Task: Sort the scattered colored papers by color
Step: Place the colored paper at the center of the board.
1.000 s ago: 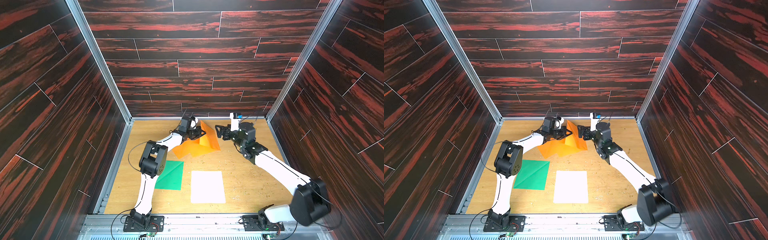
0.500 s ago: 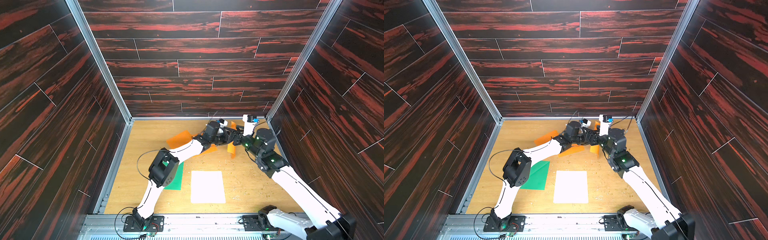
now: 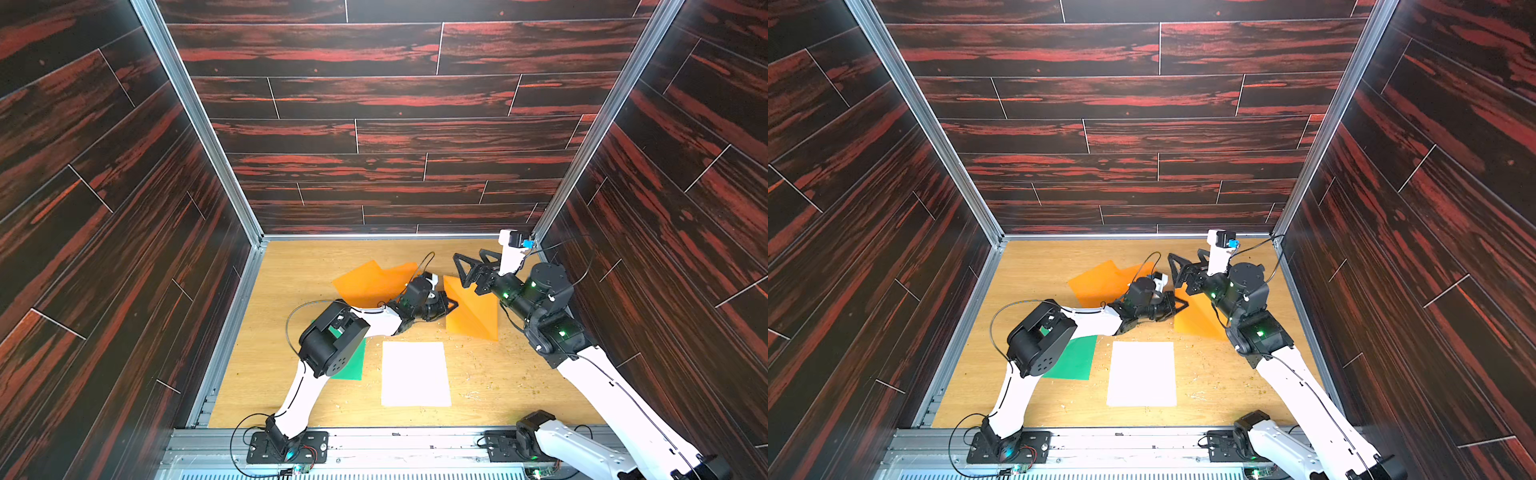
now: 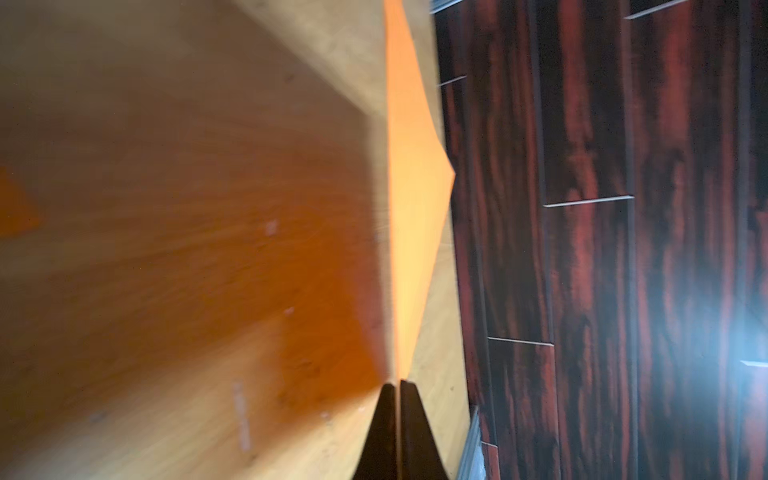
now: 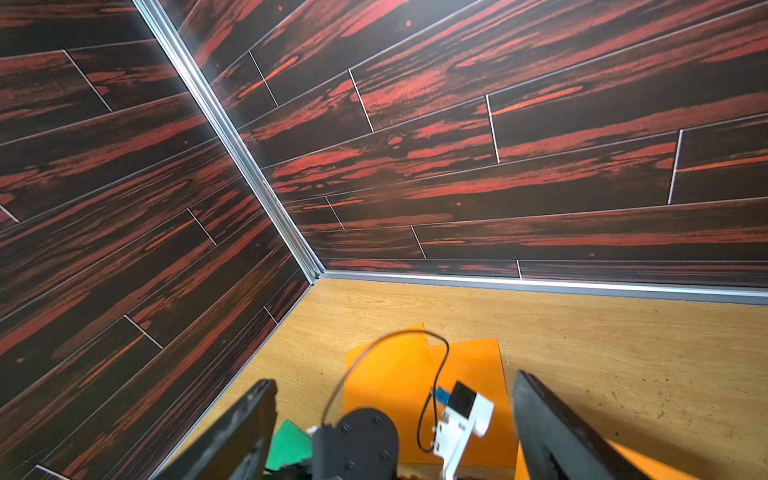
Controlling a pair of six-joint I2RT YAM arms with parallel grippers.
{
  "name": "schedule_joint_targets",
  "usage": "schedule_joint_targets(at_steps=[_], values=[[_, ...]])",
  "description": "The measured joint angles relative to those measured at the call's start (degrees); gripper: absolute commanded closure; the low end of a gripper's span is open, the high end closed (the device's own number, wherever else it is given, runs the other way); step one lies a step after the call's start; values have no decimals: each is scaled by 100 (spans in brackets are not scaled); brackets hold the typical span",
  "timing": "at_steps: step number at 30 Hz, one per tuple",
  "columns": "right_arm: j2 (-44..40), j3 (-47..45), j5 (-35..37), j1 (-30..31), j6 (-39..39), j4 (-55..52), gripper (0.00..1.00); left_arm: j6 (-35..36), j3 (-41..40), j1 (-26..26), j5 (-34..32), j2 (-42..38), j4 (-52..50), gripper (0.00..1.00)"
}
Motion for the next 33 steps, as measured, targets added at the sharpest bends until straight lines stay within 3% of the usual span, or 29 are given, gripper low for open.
schedule_joint_targets(at_steps=[11, 17, 28, 33], values=[[-4, -9, -22, 0, 57, -22, 7, -531, 92, -682, -415, 490, 212, 100], [-4, -13, -44, 0, 59, -24, 6, -695, 85, -717, -612, 514, 208, 100], [24, -39, -129, 0, 105, -17, 6, -667, 245, -726, -787, 577, -367, 73], [68, -39, -138, 0, 105, -17, 6, -498, 535, -774, -881, 577, -866, 66]])
